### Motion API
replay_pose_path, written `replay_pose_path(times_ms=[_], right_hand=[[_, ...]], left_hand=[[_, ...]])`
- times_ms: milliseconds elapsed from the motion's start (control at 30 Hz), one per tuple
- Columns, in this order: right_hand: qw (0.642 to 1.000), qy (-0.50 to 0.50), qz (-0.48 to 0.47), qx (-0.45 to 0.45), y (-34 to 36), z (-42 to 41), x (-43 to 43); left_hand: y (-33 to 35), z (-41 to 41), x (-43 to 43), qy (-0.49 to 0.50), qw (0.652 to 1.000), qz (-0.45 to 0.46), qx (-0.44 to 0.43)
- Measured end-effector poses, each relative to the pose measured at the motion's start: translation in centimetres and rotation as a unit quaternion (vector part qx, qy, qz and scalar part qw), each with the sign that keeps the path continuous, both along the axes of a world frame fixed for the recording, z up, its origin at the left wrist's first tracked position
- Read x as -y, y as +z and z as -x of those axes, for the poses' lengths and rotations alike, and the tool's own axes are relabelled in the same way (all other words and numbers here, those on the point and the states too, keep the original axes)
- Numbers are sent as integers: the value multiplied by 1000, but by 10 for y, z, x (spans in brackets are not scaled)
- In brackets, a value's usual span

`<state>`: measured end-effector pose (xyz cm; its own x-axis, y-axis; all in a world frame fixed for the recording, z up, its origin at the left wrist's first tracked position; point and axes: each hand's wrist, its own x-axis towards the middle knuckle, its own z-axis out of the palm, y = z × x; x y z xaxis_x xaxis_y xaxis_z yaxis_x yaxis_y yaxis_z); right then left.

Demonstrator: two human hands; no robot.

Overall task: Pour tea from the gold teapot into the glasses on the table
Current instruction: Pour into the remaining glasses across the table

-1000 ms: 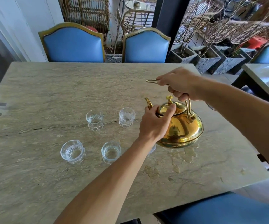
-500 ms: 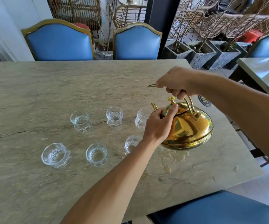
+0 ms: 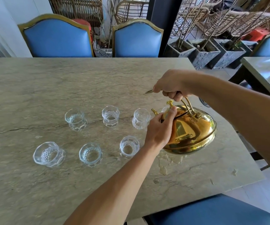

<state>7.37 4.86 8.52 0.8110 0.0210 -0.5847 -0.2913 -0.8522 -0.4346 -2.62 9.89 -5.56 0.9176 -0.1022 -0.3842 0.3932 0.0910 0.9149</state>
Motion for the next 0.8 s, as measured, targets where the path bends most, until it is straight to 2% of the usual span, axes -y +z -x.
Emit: replay_pose_path(times_ms=[800], right_hand=[[999,26,6,-25,-11,-3,-5]], left_hand=[[0,3,-2,17,999,12,-43]])
